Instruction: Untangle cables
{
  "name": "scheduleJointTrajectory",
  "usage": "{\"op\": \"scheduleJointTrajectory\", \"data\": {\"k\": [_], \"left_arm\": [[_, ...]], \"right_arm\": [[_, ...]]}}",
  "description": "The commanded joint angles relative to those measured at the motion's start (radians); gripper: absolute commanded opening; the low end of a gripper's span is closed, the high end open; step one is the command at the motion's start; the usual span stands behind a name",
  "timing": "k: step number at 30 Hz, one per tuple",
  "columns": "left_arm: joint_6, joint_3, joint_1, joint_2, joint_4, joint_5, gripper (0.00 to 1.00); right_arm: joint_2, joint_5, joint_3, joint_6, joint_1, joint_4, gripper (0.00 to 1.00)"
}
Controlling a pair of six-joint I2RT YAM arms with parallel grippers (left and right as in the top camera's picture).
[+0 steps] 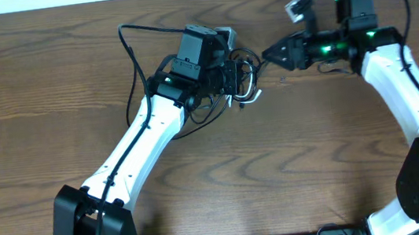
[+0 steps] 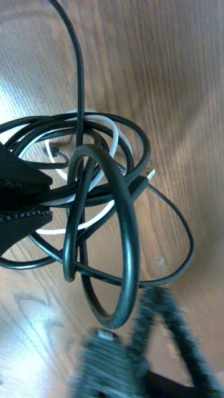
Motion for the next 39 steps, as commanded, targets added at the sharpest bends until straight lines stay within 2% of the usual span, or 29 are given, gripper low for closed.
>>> {"op": "scheduleJointTrajectory", "data": {"k": [1, 2, 5, 8, 15, 19, 27, 29, 30, 33, 39], "left_arm": [[-0.086, 0.011, 0.003, -0.007, -0.004, -0.080, 0.08], [-0.148, 0.011, 0.003, -0.007, -0.012, -0.146, 0.07], [-0.224, 0.011, 0.003, -0.007, -0.016, -0.224, 0.07], [-0.275, 0.011, 0.003, -0.007, -0.012, -0.253, 0.07], [-0.285, 0.011, 0.003, -0.007, -0.005, -0.251, 0.08], [-0.301, 0.011, 0.003, -0.007, -0.005, -0.252, 0.07], [-0.368, 0.011, 0.003, -0.007, -0.001, -0.242, 0.08], [-0.371, 0.011, 0.003, -0.007, -0.002, -0.233, 0.07], [-0.371, 0.011, 0.003, -0.007, -0.001, -0.224, 0.08], [-0.374, 0.011, 0.003, -0.008, 0.007, -0.185, 0.08], [-0.374, 0.014, 0.029, -0.049, 0.036, -0.098, 0.08]], "right_arm": [[0.006, 0.091, 0.005, 0.042, 0.053, -0.017, 0.45], [0.006, 0.147, 0.005, 0.098, 0.074, -0.033, 0.46], [0.006, 0.236, 0.004, 0.220, 0.100, -0.055, 0.46], [0.006, 0.262, 0.004, 0.257, 0.125, -0.053, 0.46], [0.010, 0.359, 0.004, 0.331, 0.186, -0.034, 0.49], [0.031, 0.434, 0.003, 0.397, 0.216, -0.030, 0.47], [0.112, 0.424, 0.003, 0.396, 0.246, 0.056, 0.43], [0.117, 0.426, 0.003, 0.388, 0.248, 0.094, 0.39], [0.117, 0.433, 0.003, 0.389, 0.248, 0.108, 0.33], [0.117, 0.498, 0.003, 0.397, 0.248, 0.118, 0.03], [0.130, 0.702, 0.003, 0.461, 0.237, 0.009, 0.01]]}}
